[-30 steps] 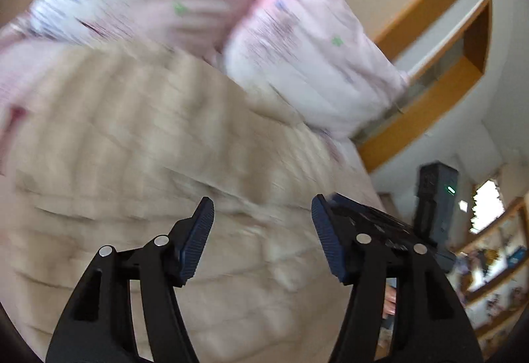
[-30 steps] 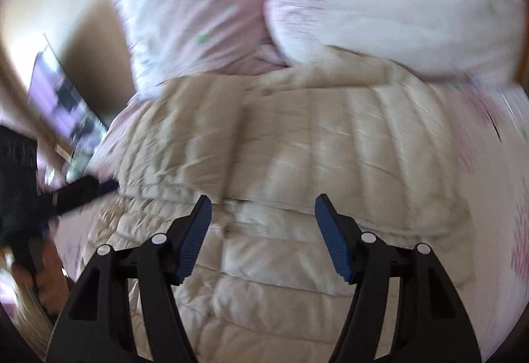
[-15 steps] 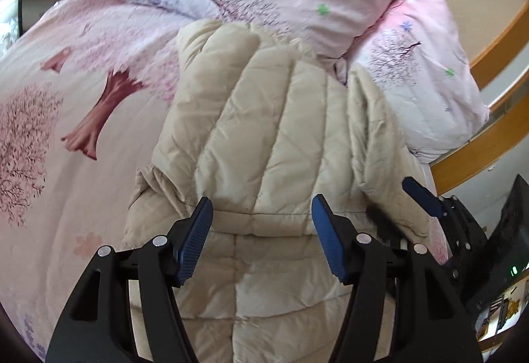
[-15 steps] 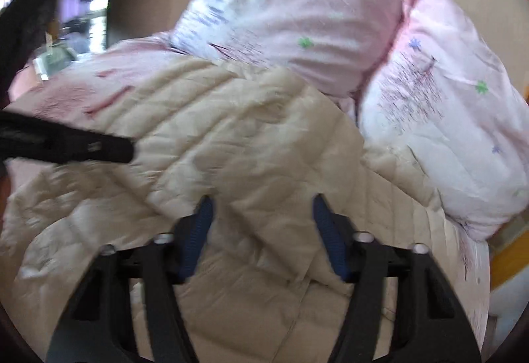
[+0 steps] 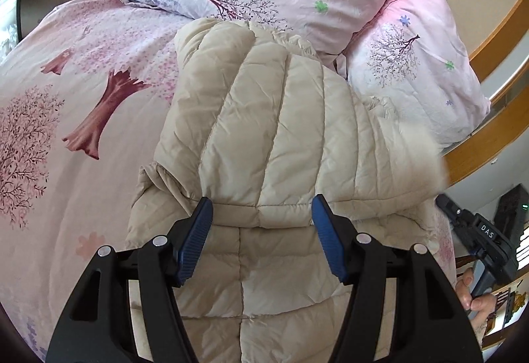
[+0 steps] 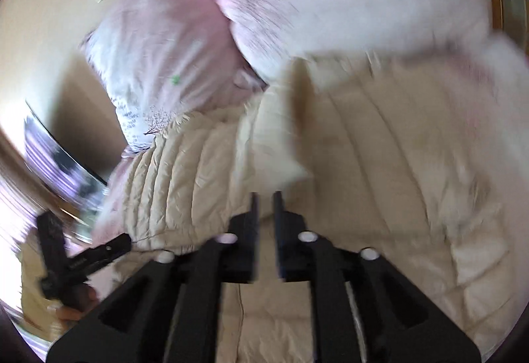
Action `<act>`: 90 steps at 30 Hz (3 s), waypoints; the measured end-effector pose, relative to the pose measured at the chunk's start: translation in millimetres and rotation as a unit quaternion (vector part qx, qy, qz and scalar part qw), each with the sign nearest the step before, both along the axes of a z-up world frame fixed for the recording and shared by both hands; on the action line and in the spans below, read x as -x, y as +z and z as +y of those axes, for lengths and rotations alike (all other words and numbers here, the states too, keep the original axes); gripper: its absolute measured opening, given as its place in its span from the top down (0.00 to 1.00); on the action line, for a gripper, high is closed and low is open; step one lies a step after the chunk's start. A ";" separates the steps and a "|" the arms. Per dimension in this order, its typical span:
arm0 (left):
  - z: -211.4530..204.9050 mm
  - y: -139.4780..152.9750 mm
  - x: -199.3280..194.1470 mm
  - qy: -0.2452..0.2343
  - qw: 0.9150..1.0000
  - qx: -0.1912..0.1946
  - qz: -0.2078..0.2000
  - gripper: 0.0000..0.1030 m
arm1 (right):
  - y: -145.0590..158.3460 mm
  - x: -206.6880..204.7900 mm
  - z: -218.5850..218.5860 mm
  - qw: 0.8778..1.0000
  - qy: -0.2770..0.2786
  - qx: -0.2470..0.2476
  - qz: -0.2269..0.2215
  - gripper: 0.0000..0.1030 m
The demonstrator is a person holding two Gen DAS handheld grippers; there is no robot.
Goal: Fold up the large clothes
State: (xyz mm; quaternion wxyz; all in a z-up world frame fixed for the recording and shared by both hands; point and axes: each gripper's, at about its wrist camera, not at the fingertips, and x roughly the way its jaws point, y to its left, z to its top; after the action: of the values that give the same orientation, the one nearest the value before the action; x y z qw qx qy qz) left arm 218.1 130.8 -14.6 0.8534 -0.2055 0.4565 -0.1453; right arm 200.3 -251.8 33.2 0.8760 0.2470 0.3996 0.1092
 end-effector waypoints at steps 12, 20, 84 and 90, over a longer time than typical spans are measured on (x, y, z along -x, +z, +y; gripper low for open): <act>1.2 27.8 28.5 0.007 0.996 -0.061 -0.065 0.09 | -37.1 -31.8 -40.2 0.993 -0.044 -0.095 0.053 0.77; 26.3 20.1 53.5 0.008 0.996 -0.065 -0.061 0.09 | -12.1 -7.7 -35.9 0.998 -0.041 -0.053 -0.006 0.95; 53.1 -7.2 232.8 -0.118 0.990 0.068 -0.030 0.93 | -12.4 231.9 -136.8 0.992 0.106 -0.057 0.049 0.89; 69.5 22.4 218.7 -0.066 0.991 0.080 -0.091 0.93 | 29.4 230.5 -137.5 0.995 0.078 -0.025 -0.052 0.90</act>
State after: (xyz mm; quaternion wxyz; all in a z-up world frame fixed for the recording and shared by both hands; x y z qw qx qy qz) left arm -0.6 200.3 7.8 0.8606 -0.2281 0.3769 -0.2553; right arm -30.1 -389.3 62.7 0.8778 0.2314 0.3689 0.1996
